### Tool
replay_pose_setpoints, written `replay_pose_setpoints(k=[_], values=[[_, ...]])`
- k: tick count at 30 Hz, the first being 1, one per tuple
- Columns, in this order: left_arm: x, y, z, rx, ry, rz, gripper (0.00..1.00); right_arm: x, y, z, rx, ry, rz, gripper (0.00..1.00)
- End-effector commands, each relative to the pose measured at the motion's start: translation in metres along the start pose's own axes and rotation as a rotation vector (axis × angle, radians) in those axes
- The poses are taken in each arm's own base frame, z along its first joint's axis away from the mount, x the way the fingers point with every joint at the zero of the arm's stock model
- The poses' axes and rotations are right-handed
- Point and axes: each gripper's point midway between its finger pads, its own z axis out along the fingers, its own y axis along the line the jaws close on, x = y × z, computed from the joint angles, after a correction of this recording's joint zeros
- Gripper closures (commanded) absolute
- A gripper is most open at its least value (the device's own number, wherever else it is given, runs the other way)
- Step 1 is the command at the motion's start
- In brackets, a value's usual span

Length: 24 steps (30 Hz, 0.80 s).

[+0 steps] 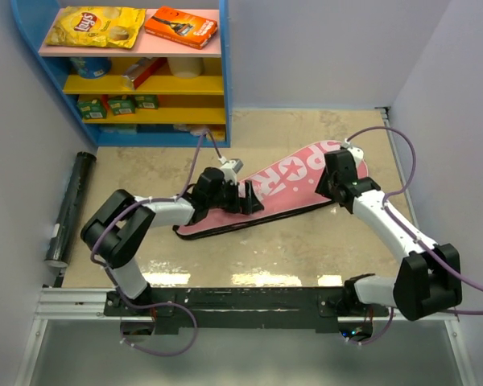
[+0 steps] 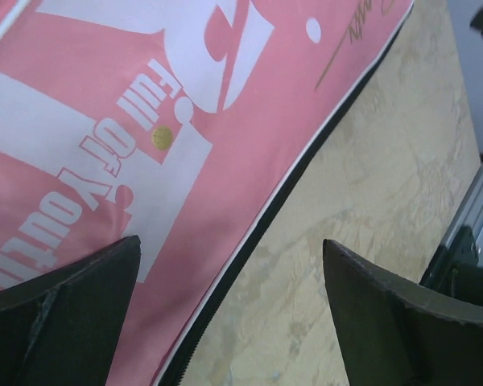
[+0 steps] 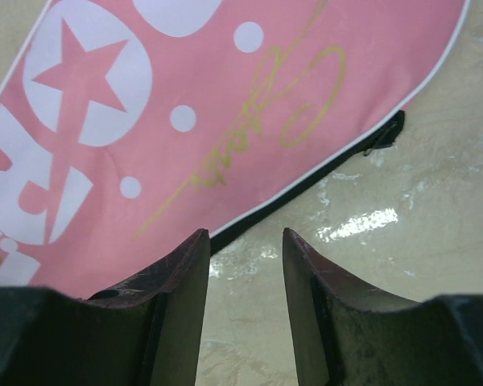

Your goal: Pack up the badminton gear

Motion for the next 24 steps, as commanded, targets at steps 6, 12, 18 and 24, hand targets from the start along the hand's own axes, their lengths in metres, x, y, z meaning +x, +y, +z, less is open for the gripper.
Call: replay_pose_setpoints(k=[6,12,18,24], values=[[0.001,0.118,-0.023,-0.252,-0.114,-0.240,0.00,-0.005,-0.026,0.008,0.095,0.013,-0.009,0.55],[-0.007,0.130,-0.053,-0.275,-0.199,-0.276,0.00,0.014,-0.024,0.025,0.094,0.089,-0.016,0.57],[-0.004,0.116,-0.052,-0.199,-0.191,-0.287,0.00,0.037,-0.005,0.040,0.016,0.165,0.038,0.60],[0.003,0.113,-0.049,-0.165,-0.178,-0.294,0.00,0.052,0.010,0.050,-0.021,0.203,0.058,0.60]])
